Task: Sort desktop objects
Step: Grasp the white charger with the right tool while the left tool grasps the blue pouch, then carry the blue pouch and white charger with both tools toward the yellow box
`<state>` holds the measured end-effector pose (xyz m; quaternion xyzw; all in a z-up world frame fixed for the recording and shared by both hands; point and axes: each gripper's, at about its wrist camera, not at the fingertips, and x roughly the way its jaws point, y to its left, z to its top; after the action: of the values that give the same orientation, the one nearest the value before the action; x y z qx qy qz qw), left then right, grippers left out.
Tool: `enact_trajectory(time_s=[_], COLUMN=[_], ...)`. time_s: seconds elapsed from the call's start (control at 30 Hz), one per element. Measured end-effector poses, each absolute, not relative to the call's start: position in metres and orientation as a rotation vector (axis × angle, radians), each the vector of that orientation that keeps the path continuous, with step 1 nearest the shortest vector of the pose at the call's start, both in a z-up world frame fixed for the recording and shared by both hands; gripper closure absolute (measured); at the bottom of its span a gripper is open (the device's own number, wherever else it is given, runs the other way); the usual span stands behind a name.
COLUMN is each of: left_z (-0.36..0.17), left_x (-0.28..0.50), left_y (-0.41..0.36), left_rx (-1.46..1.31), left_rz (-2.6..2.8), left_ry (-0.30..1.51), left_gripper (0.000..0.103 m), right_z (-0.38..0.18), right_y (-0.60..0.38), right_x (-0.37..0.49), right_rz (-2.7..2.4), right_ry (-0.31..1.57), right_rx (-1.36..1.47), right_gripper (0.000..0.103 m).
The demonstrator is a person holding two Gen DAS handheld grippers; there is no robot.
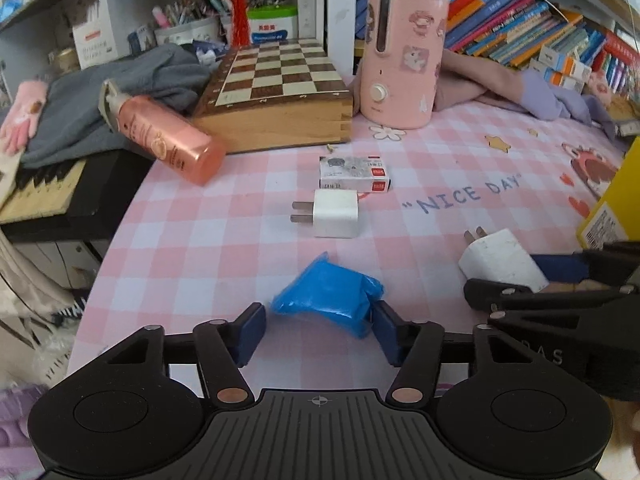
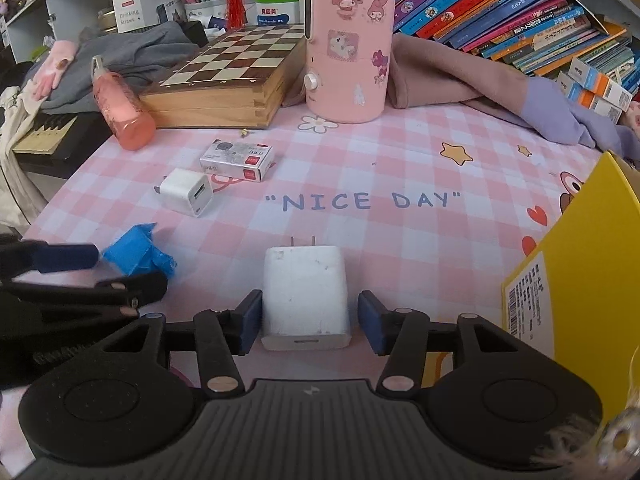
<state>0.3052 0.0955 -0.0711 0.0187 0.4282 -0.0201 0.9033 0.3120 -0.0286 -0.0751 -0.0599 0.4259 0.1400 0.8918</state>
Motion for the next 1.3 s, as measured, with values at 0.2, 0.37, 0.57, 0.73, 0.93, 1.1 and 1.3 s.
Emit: enact_trajectory(time_s=[0.2,0.37,0.57,0.73,0.93,1.1,1.3], left_z=[-0.073,-0.072,-0.062,-0.045,-0.022,-0.004,0.007], left_x=[0.308,0.307,0.292,0.267,0.24,0.215,0.183], left_y=[0.097,0.096,0.098,0.109,0.116,0.118,0.117], left_rx=[0.048,0.061,0.056,0.005,-0.038,-0.056,-0.047], left_rz=[-0.062,-0.095,-0.114,-0.101,-0.103,-0.122,-0.143], left_ry=[0.864,0.857,0.842,0.814,0.779,0.756,0.751], left_gripper=[0.047,0.059,0.067,0.068,0.068,0.068,0.068], right_z=[-0.076,-0.076,-0.07,-0.057,-0.038,-0.02,-0.002], right_y=[-0.03,-0.026,-0.03,-0.033,-0.038,-0.041,-0.049], right_x=[0.312,0.31,0.304,0.287,0.265,0.239,0.2], right_rz=[0.295,0.31,0.321,0.347,0.354,0.383,0.429], right_ry=[0.868,0.859,0.869,0.844,0.828,0.793,0.769], right_rx=[-0.122,-0.13,-0.098,-0.089,-0.06,-0.091,-0.136], right_gripper=[0.053,0.062,0.062,0.062,0.062,0.062,0.062])
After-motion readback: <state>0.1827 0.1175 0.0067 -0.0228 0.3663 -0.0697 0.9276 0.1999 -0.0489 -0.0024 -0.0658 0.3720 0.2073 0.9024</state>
